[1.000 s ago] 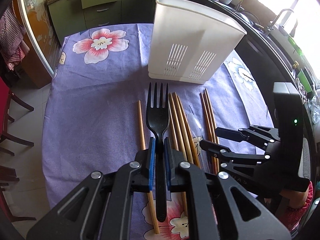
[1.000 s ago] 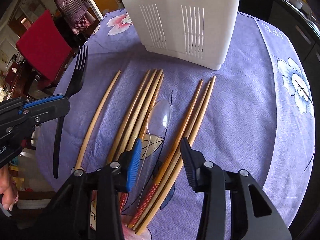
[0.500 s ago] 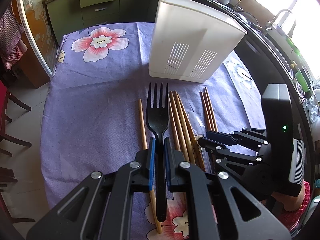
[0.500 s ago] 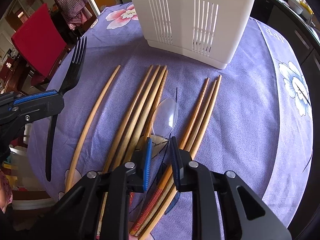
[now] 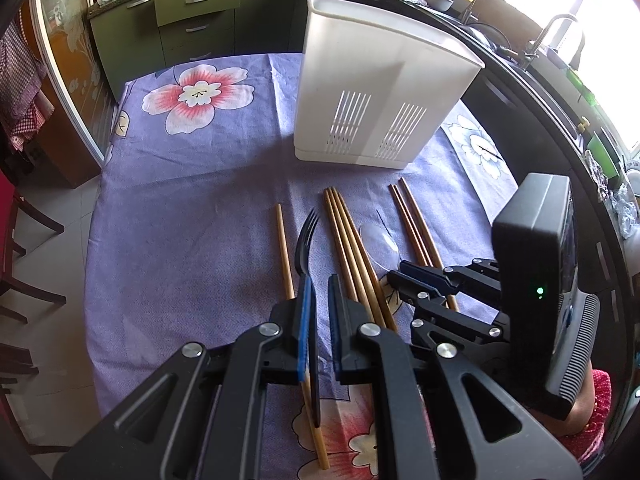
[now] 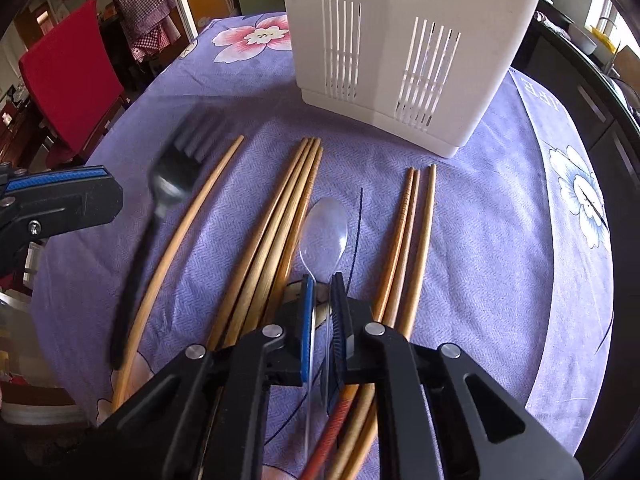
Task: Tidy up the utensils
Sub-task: 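Close the right gripper on the clear plastic spoon while the left gripper holds the fork, then lift the fork into the white holder and open the left gripper while the right holds the spoon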
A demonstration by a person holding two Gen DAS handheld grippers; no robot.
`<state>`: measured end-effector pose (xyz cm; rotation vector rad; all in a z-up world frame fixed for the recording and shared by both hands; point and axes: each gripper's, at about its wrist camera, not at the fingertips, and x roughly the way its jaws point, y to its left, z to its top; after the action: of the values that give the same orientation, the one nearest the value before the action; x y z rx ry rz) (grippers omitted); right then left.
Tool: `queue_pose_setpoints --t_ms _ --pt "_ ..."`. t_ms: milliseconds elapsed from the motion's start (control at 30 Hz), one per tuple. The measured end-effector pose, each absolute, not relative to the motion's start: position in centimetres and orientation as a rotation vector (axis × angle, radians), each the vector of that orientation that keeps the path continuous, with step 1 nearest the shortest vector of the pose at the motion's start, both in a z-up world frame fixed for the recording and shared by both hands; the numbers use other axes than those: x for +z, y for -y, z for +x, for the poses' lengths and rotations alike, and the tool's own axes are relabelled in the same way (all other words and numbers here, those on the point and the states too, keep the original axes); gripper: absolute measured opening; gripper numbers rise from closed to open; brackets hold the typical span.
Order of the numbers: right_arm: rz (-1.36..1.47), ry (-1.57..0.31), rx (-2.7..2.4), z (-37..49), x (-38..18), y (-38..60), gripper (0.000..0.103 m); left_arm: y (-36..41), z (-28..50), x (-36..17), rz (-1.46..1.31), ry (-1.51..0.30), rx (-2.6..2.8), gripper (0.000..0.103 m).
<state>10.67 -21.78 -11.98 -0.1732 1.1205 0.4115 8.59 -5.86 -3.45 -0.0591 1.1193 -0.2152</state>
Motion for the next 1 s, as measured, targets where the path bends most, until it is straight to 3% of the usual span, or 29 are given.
queue_pose_setpoints --t_ms 300,733,1000 --pt "0.006 -0.993 0.474 9.5 -7.4 25.2 0.009 6.0 8.7 -2.5 -0.032 -1.088 -0.228 0.009" --pt "0.058 -0.951 0.495 8.4 -5.3 27.5 0.009 8.7 11.7 -9.7 0.021 -1.315 -0.255 0.012" --pt "0.073 -0.944 0.493 8.7 -5.5 27.8 0.009 8.8 12.7 -9.9 0.002 -1.331 -0.289 0.016"
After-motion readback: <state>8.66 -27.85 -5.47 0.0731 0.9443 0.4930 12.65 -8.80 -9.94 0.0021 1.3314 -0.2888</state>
